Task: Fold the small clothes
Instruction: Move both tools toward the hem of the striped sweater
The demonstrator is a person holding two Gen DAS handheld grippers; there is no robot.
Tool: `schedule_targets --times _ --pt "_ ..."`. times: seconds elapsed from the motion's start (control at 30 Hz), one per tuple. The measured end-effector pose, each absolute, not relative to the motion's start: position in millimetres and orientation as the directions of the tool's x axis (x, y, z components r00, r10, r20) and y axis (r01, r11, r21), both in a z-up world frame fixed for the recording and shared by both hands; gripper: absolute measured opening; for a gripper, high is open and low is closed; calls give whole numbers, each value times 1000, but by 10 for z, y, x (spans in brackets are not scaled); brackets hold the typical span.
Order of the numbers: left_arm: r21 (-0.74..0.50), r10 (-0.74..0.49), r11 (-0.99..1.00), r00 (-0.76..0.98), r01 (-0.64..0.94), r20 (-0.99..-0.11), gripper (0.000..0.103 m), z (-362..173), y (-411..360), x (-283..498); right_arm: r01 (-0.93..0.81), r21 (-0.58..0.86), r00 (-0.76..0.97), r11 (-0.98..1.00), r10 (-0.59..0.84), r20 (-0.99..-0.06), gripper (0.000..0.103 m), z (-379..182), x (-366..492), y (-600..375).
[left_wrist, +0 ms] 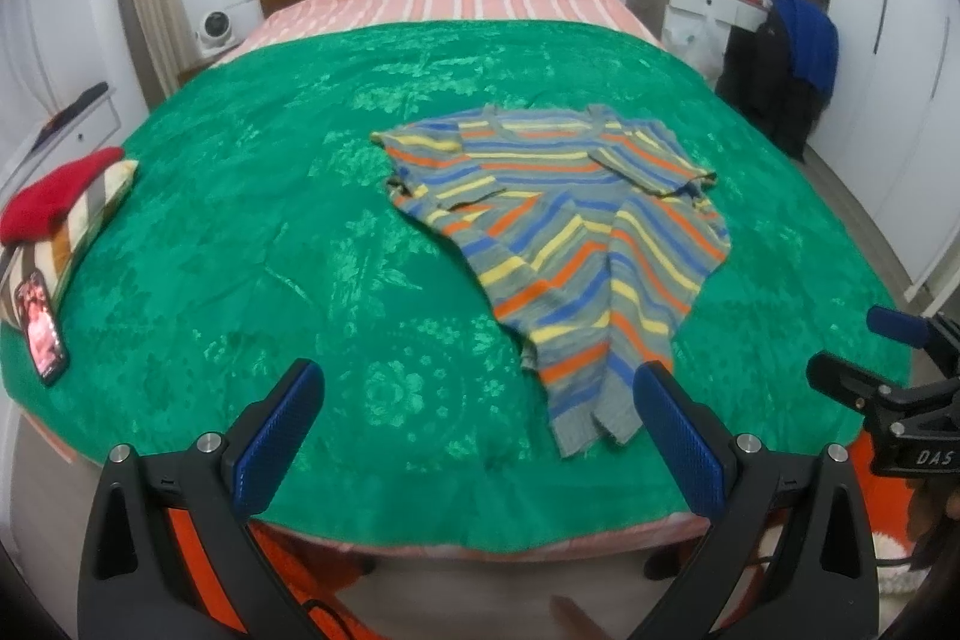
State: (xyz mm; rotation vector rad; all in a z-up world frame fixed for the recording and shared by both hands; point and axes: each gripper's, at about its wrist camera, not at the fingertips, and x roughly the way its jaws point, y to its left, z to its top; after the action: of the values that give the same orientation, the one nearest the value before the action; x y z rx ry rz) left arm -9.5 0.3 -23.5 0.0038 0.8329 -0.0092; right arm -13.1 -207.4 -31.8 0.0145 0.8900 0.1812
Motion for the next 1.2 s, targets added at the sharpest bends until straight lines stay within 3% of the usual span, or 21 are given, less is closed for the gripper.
schedule_targets --times 1.2 --pt "-13 -8 1000 639 -3 -769 103 -352 46 -50 -150 68 596 986 145 -790 103 -412 -95 -2005"
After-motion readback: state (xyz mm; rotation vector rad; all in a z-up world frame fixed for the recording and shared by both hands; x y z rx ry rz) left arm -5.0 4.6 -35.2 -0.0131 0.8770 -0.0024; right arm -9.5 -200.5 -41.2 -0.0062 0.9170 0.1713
